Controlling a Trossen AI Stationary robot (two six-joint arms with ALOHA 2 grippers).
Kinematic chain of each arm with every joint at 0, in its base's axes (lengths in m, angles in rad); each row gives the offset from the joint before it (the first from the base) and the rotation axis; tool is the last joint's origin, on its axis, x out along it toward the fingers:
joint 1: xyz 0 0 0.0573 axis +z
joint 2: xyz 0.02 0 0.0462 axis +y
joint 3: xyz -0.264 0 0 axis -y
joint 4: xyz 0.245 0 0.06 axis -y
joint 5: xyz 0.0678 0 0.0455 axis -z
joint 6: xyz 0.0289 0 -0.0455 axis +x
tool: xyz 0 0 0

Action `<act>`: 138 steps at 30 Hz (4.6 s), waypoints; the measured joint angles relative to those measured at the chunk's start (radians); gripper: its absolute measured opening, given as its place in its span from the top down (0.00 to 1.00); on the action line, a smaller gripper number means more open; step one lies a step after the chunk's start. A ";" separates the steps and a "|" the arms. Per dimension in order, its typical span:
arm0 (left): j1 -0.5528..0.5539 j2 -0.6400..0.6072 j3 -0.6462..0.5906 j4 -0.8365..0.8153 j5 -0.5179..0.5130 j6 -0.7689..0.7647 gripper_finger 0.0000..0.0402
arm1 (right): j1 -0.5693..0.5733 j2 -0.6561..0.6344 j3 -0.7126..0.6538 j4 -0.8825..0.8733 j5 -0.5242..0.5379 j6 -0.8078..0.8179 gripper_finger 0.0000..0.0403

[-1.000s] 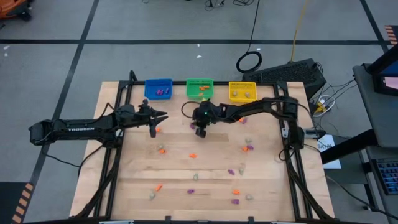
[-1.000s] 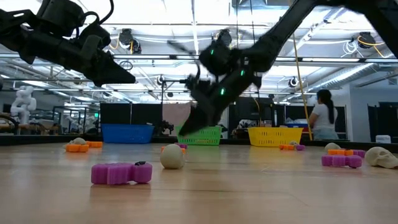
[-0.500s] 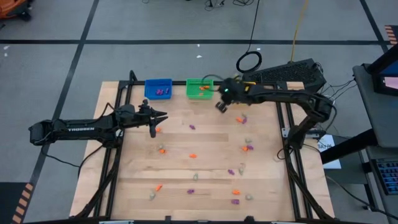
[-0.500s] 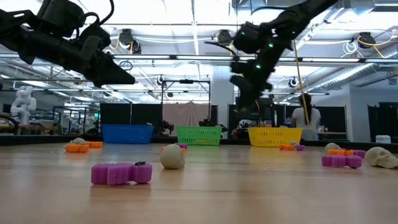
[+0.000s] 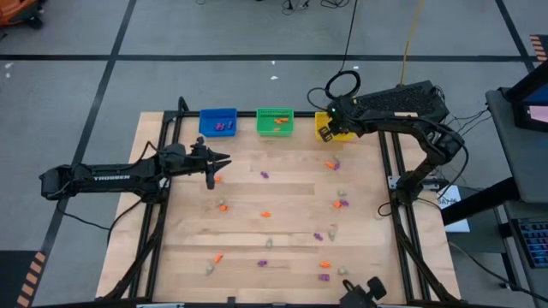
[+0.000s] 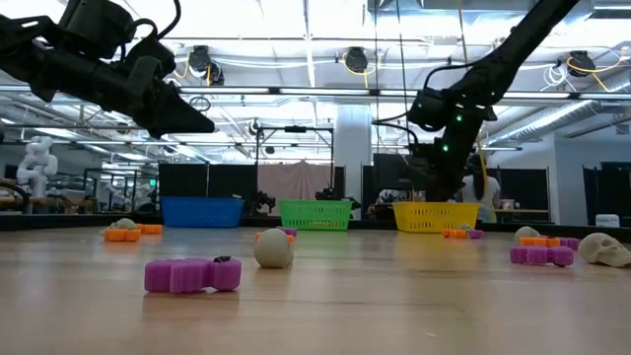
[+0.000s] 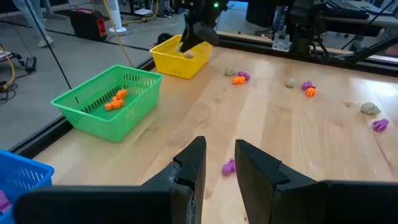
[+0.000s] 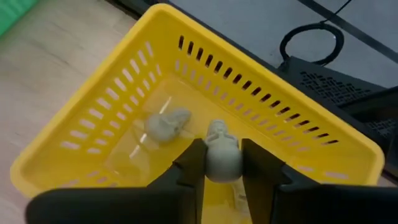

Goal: Sort Halloween decoration
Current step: Put the grey skull toy into the yellow basket, then put the orange skeleton toy into the green basket, then put the purple skeleton toy into the blue basket

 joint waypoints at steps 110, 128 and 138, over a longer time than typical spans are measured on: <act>0.000 0.000 0.000 -0.071 0.017 -0.052 0.79 | 0.180 0.640 1.136 -0.545 -0.307 -0.262 0.67; -0.046 0.000 0.000 -0.075 0.044 -0.025 0.79 | 0.354 0.528 0.867 -0.129 -0.257 -0.188 1.00; -0.058 0.000 0.000 -0.070 0.041 -0.020 0.79 | 0.488 0.157 0.252 0.283 -0.164 -0.015 1.00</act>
